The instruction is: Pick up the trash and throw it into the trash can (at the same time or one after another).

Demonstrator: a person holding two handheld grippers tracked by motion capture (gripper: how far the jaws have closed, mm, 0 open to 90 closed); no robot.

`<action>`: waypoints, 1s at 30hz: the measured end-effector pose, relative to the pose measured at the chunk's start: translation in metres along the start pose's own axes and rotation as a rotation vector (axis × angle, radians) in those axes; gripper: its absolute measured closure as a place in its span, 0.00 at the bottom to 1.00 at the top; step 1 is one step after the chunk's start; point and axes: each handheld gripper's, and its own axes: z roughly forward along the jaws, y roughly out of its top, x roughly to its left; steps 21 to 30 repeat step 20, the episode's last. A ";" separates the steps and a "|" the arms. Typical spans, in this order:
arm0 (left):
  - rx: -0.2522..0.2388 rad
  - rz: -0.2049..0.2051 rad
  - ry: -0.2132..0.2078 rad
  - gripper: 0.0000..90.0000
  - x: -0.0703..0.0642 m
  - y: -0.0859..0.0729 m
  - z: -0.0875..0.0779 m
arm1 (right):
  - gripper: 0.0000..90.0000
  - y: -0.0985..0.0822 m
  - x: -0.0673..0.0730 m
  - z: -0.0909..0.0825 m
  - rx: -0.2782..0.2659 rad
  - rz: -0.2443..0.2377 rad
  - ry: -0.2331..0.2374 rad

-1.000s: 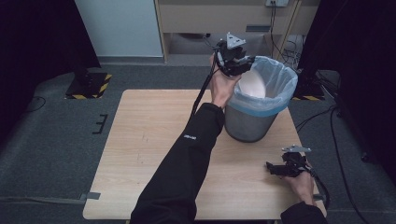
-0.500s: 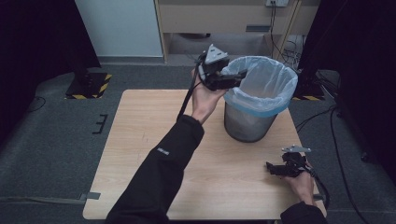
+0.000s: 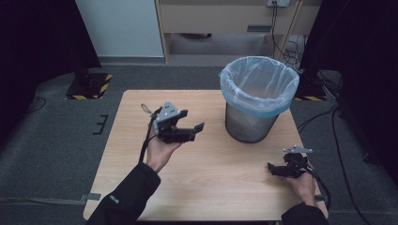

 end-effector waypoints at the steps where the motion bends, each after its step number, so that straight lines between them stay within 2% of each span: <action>1: 0.008 -0.013 0.004 0.21 0.002 -0.012 -0.005 | 0.00 0.000 0.000 0.000 0.000 -0.001 0.000; 4: 0.057 -0.057 0.013 0.20 0.006 -0.049 -0.019 | 0.00 0.000 0.000 0.000 -0.001 0.001 0.000; 8: 0.120 -0.076 0.048 0.17 0.011 -0.094 -0.036 | 0.00 0.000 0.000 0.000 -0.002 0.001 -0.002; 11: 0.173 -0.095 0.085 0.17 0.021 -0.122 -0.048 | 0.00 0.000 0.000 0.000 -0.002 0.001 -0.002; 12: 0.195 -0.113 0.099 0.17 0.026 -0.128 -0.052 | 0.00 0.000 0.000 0.000 -0.003 0.002 -0.003; 14: 0.218 -0.133 0.128 0.15 0.035 -0.136 -0.059 | 0.00 0.000 0.001 0.000 -0.006 0.006 -0.008; 16: 0.233 -0.135 0.175 0.15 0.044 -0.143 -0.065 | 0.00 -0.001 0.001 0.000 -0.009 0.012 -0.011; 20: 0.263 -0.166 0.254 0.14 0.060 -0.153 -0.068 | 0.00 -0.001 0.001 0.001 -0.014 0.012 -0.011; 30: 0.263 -0.166 0.254 0.14 0.060 -0.153 -0.068 | 0.00 -0.001 0.001 0.001 -0.014 0.012 -0.011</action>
